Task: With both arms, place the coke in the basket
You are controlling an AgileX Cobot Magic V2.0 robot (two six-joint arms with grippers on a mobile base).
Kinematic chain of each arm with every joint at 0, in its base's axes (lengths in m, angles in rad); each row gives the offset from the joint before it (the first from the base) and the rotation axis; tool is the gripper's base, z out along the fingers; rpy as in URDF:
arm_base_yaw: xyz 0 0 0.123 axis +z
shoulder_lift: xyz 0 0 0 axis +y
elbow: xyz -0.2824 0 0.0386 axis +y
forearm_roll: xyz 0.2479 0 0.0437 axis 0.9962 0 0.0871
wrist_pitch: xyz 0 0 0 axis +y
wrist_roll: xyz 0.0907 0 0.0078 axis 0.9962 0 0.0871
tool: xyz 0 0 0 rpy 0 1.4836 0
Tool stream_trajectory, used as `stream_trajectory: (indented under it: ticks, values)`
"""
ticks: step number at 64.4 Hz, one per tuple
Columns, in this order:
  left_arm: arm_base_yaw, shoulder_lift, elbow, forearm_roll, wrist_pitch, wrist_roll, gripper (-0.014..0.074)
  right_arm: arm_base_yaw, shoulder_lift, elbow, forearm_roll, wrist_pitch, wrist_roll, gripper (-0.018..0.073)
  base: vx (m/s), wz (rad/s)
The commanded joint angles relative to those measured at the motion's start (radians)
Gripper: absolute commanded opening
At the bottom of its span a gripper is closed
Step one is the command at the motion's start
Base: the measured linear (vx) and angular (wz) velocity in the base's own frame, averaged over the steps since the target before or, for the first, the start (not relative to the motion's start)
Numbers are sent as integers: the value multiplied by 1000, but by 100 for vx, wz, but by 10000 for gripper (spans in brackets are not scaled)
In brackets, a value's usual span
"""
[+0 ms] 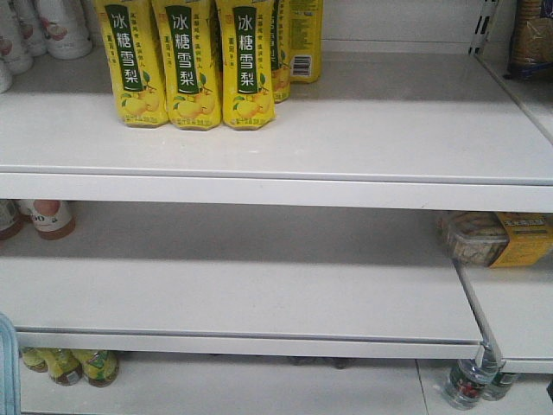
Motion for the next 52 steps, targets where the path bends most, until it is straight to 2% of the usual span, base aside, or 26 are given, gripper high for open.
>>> stream_trajectory:
  ticks: [1, 20, 52]
  values:
    - [-2, -22, -30, 25, -151, 20, -6, -4, 6, -27, -8, -68, -7, -10, 0, 0]
    - [-48, -22, -30, 19, -134, 20, -6, -4, 6, -27, -8, -67, -7, -10, 0, 0]
    - [-47, -22, -31, 19, -134, 20, -6, -4, 6, -27, -8, -67, -7, -10, 0, 0]
